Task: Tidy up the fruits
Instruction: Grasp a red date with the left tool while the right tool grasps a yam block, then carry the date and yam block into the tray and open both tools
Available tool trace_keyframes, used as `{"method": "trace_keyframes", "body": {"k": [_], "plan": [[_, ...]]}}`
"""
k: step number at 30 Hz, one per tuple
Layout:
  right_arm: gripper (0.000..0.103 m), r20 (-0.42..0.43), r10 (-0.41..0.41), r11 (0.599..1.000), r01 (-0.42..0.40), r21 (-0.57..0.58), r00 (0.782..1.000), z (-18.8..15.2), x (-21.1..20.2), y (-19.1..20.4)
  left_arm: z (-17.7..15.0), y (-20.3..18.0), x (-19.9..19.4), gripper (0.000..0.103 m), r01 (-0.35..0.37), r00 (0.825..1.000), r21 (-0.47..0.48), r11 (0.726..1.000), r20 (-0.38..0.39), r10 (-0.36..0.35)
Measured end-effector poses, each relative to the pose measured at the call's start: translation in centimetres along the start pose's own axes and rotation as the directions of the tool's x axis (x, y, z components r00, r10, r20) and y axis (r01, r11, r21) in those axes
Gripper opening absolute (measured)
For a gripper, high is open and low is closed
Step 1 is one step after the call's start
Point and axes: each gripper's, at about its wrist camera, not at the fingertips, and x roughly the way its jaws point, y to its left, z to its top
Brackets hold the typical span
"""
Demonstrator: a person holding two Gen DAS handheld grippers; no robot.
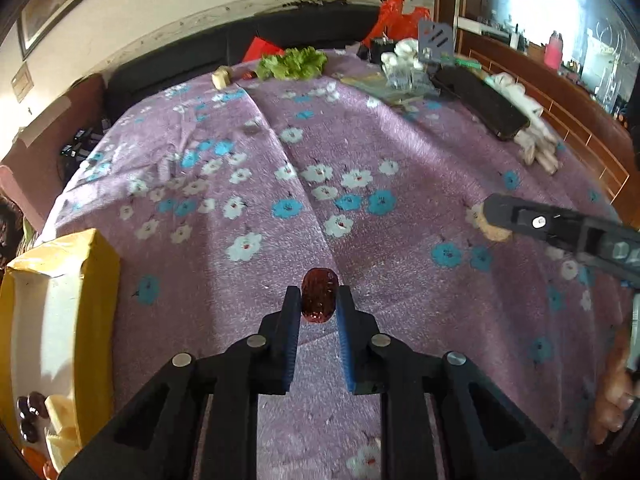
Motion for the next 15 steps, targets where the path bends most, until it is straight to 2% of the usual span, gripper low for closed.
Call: {"method": "trace_keyframes", "body": {"k": [3, 5, 11, 15], "plan": [[0.022, 0.004, 0.003, 1.000, -0.003, -0.009, 1.000, -0.2, 0.1, 0.2, -0.3, 0.5, -2.7, 0.017, -0.018, 0.998, -0.006, 1.000, 0.056, 0.019], [0.022, 0.002, 0.003, 1.000, -0.003, -0.021, 1.000, -0.4, 0.2, 0.6, -0.8, 1.5, -4.8, 0.017, -0.002, 0.996, -0.036, 0.999, 0.085, 0.005], [0.022, -0.034, 0.040, 0.997, -0.042, -0.066, 0.999, -1.4, 1.2, 2.5, -3.6, 6.5, -11.4, 0.017, -0.004, 0.980, -0.170, 0.985, 0.194, 0.038], [0.022, -0.034, 0.027, 0.991, -0.032, -0.128, 0.999, -1.9, 1.0, 4.6, -5.8, 10.6, -14.8, 0.017, -0.019, 0.969, -0.275, 0.961, 0.231, 0.086]]}}
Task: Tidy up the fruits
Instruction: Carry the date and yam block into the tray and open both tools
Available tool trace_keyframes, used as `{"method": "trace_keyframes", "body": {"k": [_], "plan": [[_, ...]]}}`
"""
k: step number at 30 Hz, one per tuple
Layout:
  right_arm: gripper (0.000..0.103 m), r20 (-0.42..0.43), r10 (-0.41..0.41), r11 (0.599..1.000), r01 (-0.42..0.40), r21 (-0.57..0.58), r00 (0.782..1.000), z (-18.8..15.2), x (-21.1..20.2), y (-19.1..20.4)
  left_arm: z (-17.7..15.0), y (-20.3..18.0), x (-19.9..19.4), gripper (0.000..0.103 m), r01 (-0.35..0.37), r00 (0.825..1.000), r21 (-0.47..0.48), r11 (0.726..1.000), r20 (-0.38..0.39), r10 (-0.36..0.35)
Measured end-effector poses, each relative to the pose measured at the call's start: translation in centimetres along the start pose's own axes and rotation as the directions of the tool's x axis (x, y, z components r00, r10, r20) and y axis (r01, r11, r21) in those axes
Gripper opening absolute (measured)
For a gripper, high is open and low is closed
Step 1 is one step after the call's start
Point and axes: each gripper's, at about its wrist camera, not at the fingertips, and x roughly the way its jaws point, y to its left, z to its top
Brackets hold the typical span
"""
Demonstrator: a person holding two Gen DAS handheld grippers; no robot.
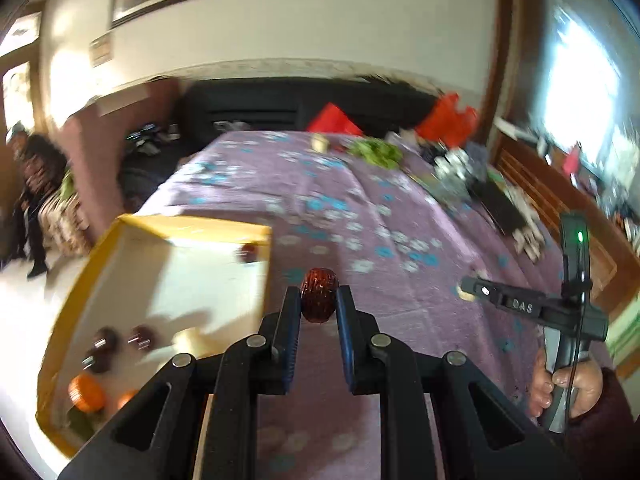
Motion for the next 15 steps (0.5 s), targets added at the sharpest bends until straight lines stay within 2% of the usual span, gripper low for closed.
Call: {"method": "trace_keyframes", "body": {"k": [3, 6, 11, 15], "plan": [[0.022, -0.004, 0.007, 1.000, -0.007, -0.027, 1.000, -0.1, -0.5, 1.9, -0.1, 3.3, -1.8, 0.018, -0.044, 0.999, -0.053, 0.998, 0.020, 0.045], [0.023, -0.018, 0.059, 0.997, -0.060, -0.045, 0.998, -0.1, -1.0, 4.6, -0.3, 6.6, -2.4, 0.018, -0.096, 0.995, -0.113, 0.989, 0.025, 0.100], [0.023, -0.056, 0.139, 0.980, -0.145, -0.135, 0.989, 0.0, -0.7, 11.3, -1.6, 11.8, -2.0, 0.018, -0.168, 0.985, -0.209, 0.963, -0.009, 0.169], [0.023, -0.111, 0.191, 0.957, -0.210, -0.202, 0.975, -0.5, 1.1, 16.8, -2.4, 14.6, -1.3, 0.018, -0.187, 0.982, -0.237, 0.953, -0.046, 0.181]]}}
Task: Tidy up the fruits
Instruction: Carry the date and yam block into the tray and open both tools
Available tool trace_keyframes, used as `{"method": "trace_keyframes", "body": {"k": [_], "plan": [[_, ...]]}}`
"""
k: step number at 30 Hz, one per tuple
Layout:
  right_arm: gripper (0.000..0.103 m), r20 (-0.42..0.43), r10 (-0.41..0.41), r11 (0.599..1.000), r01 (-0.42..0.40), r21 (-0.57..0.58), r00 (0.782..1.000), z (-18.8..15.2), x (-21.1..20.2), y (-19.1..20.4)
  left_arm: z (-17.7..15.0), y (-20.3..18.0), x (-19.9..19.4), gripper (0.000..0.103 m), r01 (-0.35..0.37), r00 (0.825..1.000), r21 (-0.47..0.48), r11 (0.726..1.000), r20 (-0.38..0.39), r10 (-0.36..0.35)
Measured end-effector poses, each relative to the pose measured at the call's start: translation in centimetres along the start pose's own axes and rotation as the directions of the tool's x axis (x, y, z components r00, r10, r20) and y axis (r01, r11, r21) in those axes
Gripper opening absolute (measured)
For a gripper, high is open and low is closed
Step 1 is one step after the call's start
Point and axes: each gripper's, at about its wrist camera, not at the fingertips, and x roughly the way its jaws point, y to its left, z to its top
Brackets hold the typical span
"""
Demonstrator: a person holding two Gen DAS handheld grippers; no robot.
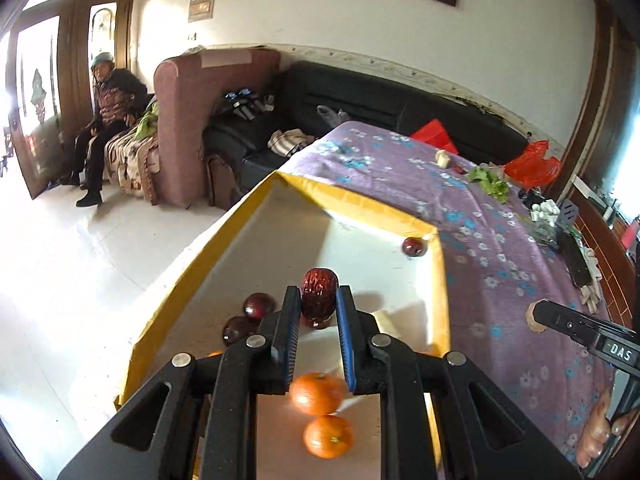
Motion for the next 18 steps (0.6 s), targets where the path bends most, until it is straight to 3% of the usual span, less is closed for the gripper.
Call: {"method": "trace_keyframes", "body": {"k": [7, 13, 18], "plan": [[0.024, -0.077, 0.027, 0.996, -0.033, -0.077, 0.997, 0.8, 6.2, 5.9, -0.6, 2.5, 2.0, 0.018, -0.016, 0.999, -0.041, 0.999, -0.049, 0.014], [0.024, -0.100, -0.077, 0.988, 0.063, -0.138, 0.992, 1.4, 10.2, 7.5, -1.0, 2.9, 2.7, 0.018, -0.035, 0.998, -0.042, 0.999, -0.055, 0.033], [0.024, -0.128, -0.106, 0.984, 0.086, -0.155, 0.986, 2.4, 12.8, 7.5, -1.4, 2.9, 3.1, 0.018, -0.058, 0.996, -0.034, 0.998, -0.067, 0.056]]}}
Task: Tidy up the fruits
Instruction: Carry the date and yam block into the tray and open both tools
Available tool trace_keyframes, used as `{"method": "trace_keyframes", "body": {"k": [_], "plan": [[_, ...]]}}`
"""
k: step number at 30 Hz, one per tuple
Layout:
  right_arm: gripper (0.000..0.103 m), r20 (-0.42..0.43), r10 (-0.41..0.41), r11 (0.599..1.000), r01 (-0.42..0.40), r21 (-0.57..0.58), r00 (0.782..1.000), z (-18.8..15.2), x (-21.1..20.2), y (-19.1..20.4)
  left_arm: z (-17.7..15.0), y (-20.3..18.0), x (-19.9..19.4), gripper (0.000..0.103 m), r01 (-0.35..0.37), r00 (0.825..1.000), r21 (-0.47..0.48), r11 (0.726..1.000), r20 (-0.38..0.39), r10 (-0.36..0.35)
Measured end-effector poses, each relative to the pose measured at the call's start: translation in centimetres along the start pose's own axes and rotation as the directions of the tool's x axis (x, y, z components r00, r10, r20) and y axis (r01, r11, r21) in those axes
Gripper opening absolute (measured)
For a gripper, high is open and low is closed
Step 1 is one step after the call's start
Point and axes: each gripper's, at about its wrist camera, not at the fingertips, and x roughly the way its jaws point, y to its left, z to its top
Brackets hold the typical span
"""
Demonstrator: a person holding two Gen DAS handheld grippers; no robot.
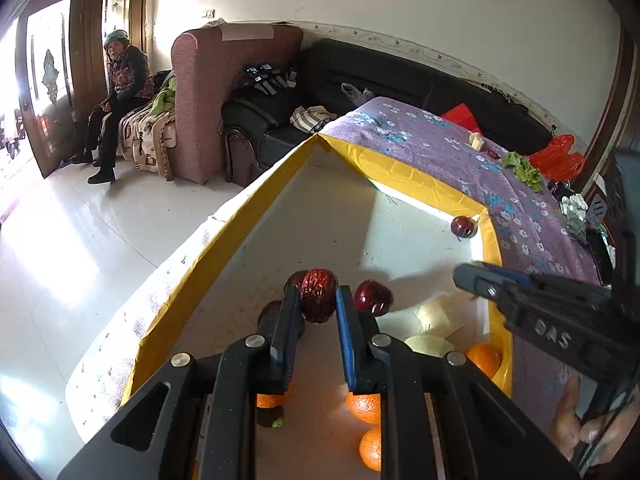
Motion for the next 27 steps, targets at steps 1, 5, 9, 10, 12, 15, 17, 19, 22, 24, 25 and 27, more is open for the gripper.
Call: {"method": "trace_keyframes", "body": {"k": [1, 5, 9, 10, 12, 15, 17, 19, 22, 24, 25, 27], "plan": [[0.024, -0.008, -0.002, 1.000, 0.002, -0.006, 1.000, 0.4, 0.6, 0.2, -0.1, 0.1, 0.0, 0.018, 0.000, 1.000, -0.001, 1.000, 0.003, 0.000], [0.024, -0.051, -0.003, 1.000, 0.002, -0.022, 0.999, 1.3, 2.5, 1.0, -0.2, 0.9, -0.7, 0.050, 0.035, 0.999, -0.038, 0.999, 0.006, -0.035], [0.025, -0.052, -0.013, 0.999, 0.011, -0.042, 0.999, 2.0, 2.4, 1.9, 0.3, 1.7, -3.1, 0.060, 0.054, 0.996, -0.026, 0.998, 0.066, -0.052], [0.025, -0.039, -0.015, 0.999, 0.013, -0.051, 0.999, 2.4, 1.9, 2.3, 0.5, 2.0, -3.8, 0.067, 0.052, 0.995, -0.029, 0.998, 0.091, -0.049], [0.025, 0.000, -0.005, 0.997, 0.005, -0.072, 1.000, 3.5, 0.5, 3.3, 0.7, 2.9, -5.2, 0.073, 0.041, 0.990, -0.047, 0.998, 0.137, -0.034], [0.030, 0.058, 0.066, 0.994, -0.061, -0.088, 0.996, 6.1, -2.4, 5.4, 1.3, 4.6, -6.9, 0.075, 0.044, 0.984, -0.099, 0.994, 0.174, -0.026], [0.044, 0.111, 0.128, 0.988, -0.117, -0.102, 0.986, 7.9, -4.9, 7.0, 1.6, 5.8, -8.2, 0.080, 0.027, 0.979, -0.144, 0.989, 0.202, 0.003], [0.066, 0.159, 0.178, 0.977, -0.156, -0.144, 0.971, 8.4, -7.1, 8.7, 1.7, 6.6, -9.3, 0.086, 0.006, 0.971, -0.166, 0.986, 0.238, 0.034], [0.077, 0.184, 0.208, 0.966, -0.171, -0.196, 0.961, 6.4, -8.4, 10.0, 1.6, 6.3, -9.9, 0.086, -0.061, 0.965, -0.151, 0.987, 0.243, 0.097], [0.077, 0.174, 0.182, 0.973, -0.151, -0.175, 0.968, 3.8, -8.2, 9.4, 1.2, 5.1, -9.9, 0.087, -0.084, 0.965, -0.127, 0.988, 0.236, 0.112], [0.077, 0.167, 0.161, 0.979, -0.135, -0.154, 0.973, 2.5, -8.0, 8.5, 1.0, 4.2, -9.8, 0.090, -0.099, 0.965, -0.112, 0.989, 0.233, 0.123], [0.077, 0.144, 0.108, 0.991, -0.095, -0.089, 0.984, -0.2, -7.9, 5.9, 0.5, 1.6, -9.5, 0.094, -0.121, 0.966, -0.056, 0.991, 0.222, 0.131]]}}
